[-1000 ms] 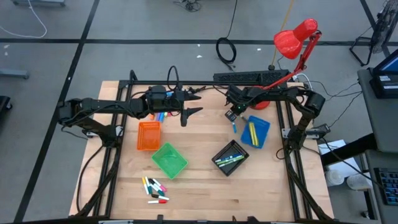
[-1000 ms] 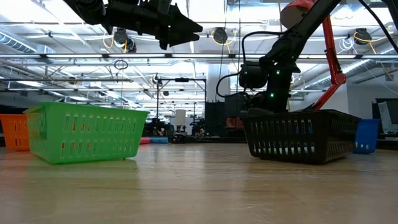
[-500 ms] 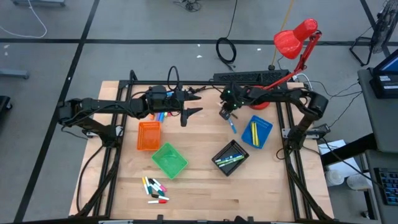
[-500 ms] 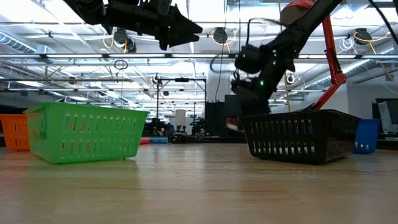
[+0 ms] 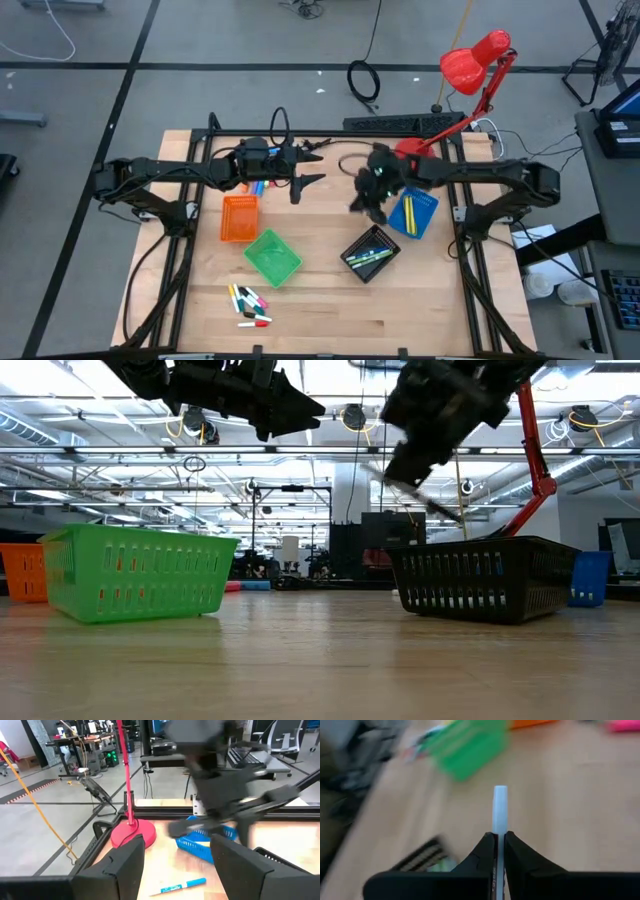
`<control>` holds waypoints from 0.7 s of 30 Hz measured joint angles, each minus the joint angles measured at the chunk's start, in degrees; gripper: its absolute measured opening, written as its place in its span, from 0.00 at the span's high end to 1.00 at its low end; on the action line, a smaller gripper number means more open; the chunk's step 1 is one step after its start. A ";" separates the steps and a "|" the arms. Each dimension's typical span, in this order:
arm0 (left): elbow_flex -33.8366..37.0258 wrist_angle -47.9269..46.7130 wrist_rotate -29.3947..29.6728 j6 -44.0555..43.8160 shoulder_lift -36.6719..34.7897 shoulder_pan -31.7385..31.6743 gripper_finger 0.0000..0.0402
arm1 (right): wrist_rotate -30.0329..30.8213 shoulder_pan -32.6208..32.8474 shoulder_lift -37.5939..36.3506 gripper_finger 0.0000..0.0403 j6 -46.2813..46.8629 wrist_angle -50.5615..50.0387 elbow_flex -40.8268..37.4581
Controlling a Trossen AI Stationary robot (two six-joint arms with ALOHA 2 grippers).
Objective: Pick & Place Markers
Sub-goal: Put the brown marker pen into the black basket
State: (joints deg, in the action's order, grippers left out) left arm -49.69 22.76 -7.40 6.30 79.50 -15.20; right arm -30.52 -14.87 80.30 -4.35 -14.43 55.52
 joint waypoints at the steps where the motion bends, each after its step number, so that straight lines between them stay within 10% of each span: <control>1: 0.00 -0.02 0.02 -0.02 0.00 0.00 0.43 | -1.31 1.42 -0.63 0.97 -0.03 0.32 -1.12; 21: 0.00 0.01 0.00 -0.61 0.00 0.00 0.43 | -1.12 11.25 -2.15 0.83 11.06 20.26 -15.03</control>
State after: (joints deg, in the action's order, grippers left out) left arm -49.69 22.78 -7.40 5.69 79.50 -15.20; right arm -31.64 -3.62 78.15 6.71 5.82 40.49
